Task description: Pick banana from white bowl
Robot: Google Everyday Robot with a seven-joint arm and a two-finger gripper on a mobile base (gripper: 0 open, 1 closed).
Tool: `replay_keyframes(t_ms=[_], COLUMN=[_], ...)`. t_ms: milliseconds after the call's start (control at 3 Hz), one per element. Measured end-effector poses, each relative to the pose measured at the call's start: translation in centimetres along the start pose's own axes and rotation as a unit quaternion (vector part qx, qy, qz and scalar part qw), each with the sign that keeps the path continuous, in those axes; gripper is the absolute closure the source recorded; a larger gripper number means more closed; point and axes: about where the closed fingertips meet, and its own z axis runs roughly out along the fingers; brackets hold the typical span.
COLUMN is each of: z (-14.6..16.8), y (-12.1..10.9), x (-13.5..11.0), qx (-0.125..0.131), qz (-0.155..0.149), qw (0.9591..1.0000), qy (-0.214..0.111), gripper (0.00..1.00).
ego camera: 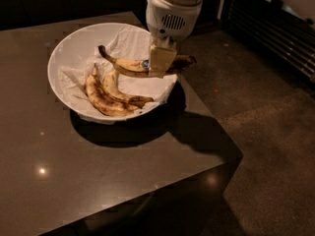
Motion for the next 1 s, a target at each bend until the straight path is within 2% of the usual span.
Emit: replay_keyframes(t_ms=[333,667,1000], z=[-2.6,-4.2,-4.7], y=[2.2,4.3,6.2], x=[1.2,3.5,6.1], qx=[0.008,0.010,0.011], qz=[-0.027,-0.034,-0.027], qw=[0.9991,0.9977,0.9964], qy=[-0.031,-0.058,-0.079], gripper=[1.00,1.00,1.00])
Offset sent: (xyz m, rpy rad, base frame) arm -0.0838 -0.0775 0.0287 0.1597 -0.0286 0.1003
